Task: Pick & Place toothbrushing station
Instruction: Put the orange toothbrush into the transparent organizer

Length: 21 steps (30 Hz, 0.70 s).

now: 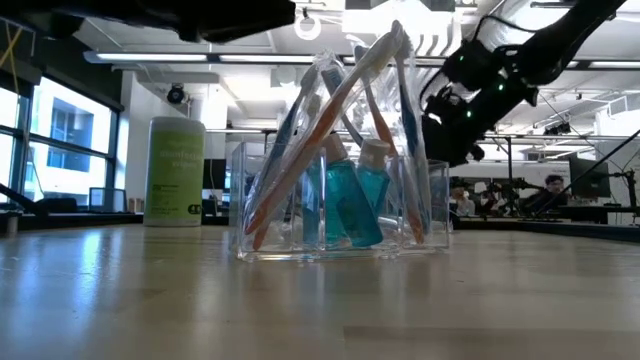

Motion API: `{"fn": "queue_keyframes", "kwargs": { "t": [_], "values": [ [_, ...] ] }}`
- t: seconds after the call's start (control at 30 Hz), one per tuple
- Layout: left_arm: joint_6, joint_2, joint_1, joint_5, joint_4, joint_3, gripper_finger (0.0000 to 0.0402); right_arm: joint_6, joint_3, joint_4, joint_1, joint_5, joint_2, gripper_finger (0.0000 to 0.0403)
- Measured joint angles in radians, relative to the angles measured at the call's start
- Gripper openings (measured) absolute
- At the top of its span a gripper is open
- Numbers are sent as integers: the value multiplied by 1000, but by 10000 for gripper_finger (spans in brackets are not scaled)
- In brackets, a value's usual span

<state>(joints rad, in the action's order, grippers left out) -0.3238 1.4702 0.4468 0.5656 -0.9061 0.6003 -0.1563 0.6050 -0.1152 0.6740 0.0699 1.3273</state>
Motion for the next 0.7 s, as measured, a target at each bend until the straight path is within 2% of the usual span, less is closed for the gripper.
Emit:
{"fn": "queue_keyframes", "kwargs": {
  "t": [0.07,0.13,0.3,0.53,0.7],
  "values": [
    [88,-50,-40,-97,85,0,135,2,0,-8,16,1,42,244],
    [182,-105,-70,-142,172,0,132,2,0,-14,26,-1,84,244],
    [336,-220,-100,-149,362,0,132,5,0,-48,30,-21,165,244],
    [334,-231,-66,-152,419,0,133,28,0,-84,29,-18,227,244],
    [338,-231,-56,-148,431,0,157,28,0,-58,30,31,232,244]
  ]
}}
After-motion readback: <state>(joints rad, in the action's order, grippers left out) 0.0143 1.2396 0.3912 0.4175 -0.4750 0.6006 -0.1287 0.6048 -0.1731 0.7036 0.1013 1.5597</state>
